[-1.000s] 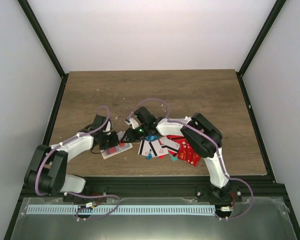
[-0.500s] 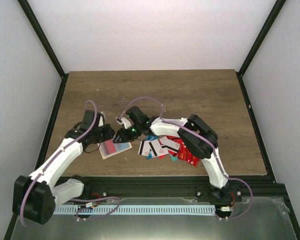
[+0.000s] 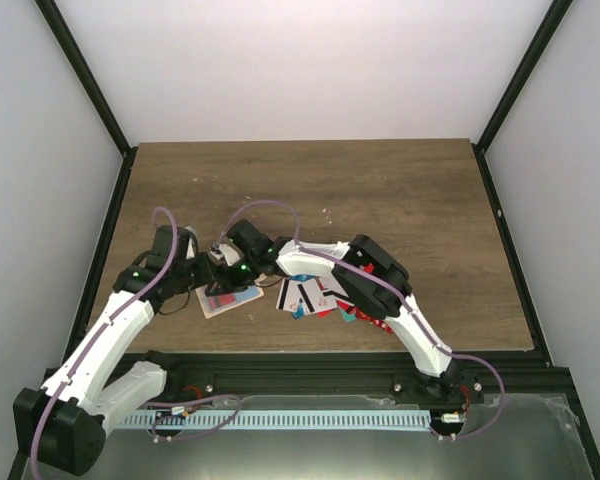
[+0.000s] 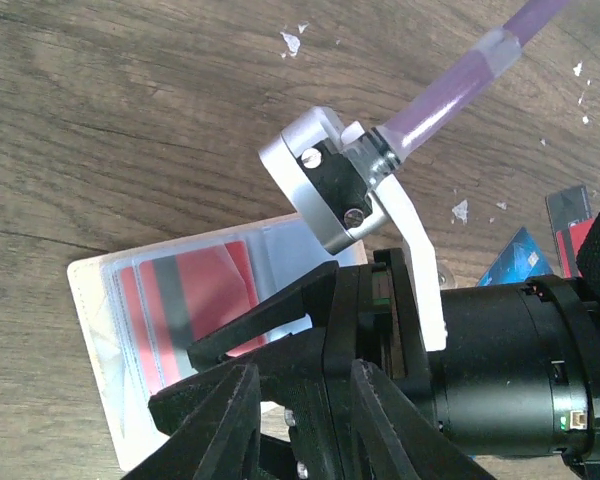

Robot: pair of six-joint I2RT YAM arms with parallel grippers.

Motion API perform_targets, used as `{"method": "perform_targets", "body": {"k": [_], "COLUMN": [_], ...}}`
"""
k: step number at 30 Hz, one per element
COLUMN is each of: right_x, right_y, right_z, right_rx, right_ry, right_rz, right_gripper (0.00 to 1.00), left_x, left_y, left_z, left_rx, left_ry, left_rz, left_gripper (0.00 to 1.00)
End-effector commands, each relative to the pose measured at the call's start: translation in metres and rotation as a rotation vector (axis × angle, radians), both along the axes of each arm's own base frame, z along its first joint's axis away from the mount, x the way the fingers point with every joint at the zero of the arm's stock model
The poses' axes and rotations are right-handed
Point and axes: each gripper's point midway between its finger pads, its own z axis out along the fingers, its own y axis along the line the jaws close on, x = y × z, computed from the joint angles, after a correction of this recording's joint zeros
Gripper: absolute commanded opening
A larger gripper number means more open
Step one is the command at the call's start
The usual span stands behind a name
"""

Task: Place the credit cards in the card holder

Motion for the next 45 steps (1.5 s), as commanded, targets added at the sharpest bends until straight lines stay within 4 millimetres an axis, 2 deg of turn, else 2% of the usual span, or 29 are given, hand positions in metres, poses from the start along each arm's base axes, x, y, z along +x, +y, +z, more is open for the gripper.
{"method": "perform_targets", "body": {"k": [1,6,10,15,20,21,25,27,29,32,35,40,45], "right_x": [-0.009,-0.005,0.009,0.026,0.027,0.027,0.037,0.035,0.029,0.015,-0.003,-0.021,-0.027], "right_y": [0.011,-0.005,-0.048,-0.123,-0.205,-0.228,-0.313,-0.347,-0.375,-0.414,-0.440,-0.464,-0.469], "right_z": [0.019,0.054,0.071,0.068,0.055,0.045,0.036,0.031,0.028,0.023,0.014,-0.005,-0.016], "right_rx": [0.028,0.046,0.019,-0.118,-0.293,-0.341,-0.520,-0.601,-0.676,-0.812,-0.924,-0.996,-1.002], "right_ry": [-0.016,-0.101,-0.159,-0.220,-0.275,-0.266,-0.254,-0.235,-0.212,-0.156,-0.088,0.029,0.093], "right_rz": [0.032,0.027,-0.063,-0.249,-0.424,-0.471,-0.754,-0.872,-0.983,-1.120,-1.201,-1.234,-1.207], "right_gripper": [0.36,0.37,0.38,0.41,0.55,0.58,0.73,0.90,0.99,1.00,1.00,1.00,1.00], "left_x": [0.001,0.001,-0.001,-0.004,-0.004,-0.004,-0.005,-0.008,-0.008,-0.010,-0.012,-0.016,-0.021], "left_y": [-0.008,-0.012,-0.027,-0.051,-0.086,-0.095,-0.137,-0.158,-0.174,-0.192,-0.200,-0.200,-0.195], "left_z": [0.014,0.014,0.012,0.003,-0.004,-0.005,-0.014,-0.018,-0.024,-0.031,-0.036,-0.047,-0.053], "left_rx": [-0.051,-0.070,-0.119,-0.168,-0.192,-0.193,-0.199,-0.202,-0.193,-0.175,-0.169,-0.163,-0.161], "left_ry": [-0.034,-0.032,-0.029,-0.024,-0.021,-0.019,-0.004,0.001,0.017,0.034,0.039,0.061,0.067], "left_rz": [-0.017,-0.027,-0.102,-0.196,-0.296,-0.323,-0.422,-0.476,-0.509,-0.552,-0.569,-0.572,-0.577], "left_gripper": [0.28,0.29,0.30,0.31,0.33,0.33,0.34,0.34,0.34,0.34,0.34,0.33,0.33]}}
